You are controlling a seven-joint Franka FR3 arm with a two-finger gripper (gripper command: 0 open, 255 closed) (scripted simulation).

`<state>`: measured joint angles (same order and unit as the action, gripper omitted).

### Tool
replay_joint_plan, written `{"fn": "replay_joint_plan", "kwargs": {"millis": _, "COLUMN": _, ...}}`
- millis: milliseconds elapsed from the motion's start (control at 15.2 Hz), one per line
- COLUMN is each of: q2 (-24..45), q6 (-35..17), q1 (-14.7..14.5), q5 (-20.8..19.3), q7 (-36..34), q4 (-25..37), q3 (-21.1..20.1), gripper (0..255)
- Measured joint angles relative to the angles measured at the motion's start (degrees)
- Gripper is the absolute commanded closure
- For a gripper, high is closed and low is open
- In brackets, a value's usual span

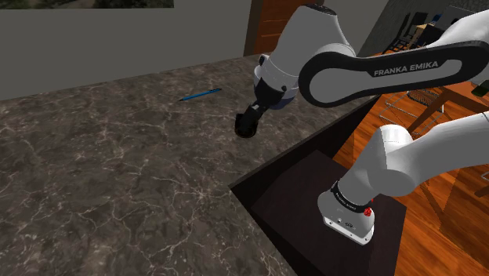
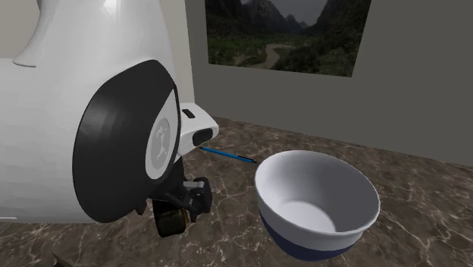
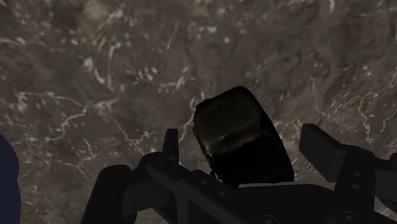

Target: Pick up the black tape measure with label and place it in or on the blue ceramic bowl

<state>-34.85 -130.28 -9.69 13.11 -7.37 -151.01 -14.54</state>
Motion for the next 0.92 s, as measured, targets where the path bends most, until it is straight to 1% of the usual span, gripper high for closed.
{"fn": "replay_joint_plan", "kwargs": {"millis": 132, "q2": 0.04, "q6": -0.05, "q1": 0.00, "q5": 0.00, "q7": 0.00, "q4": -0.01, "q3": -0.01, "gripper": 0}}
{"fn": "replay_joint_plan", "kwargs": {"millis": 198, "q2": 0.04, "q6": -0.06, "q1": 0.00, "q5": 0.00, "q7": 0.00, "q4": -0.01, "q3": -0.01, "gripper": 255}}
{"fn": "replay_joint_plan", "kwargs": {"millis": 924, "q2": 0.01, "q6": 0.23, "q1": 0.04, "q5": -0.07, "q7": -0.03, "q4": 0.30, "q3": 0.04, "gripper": 255}}
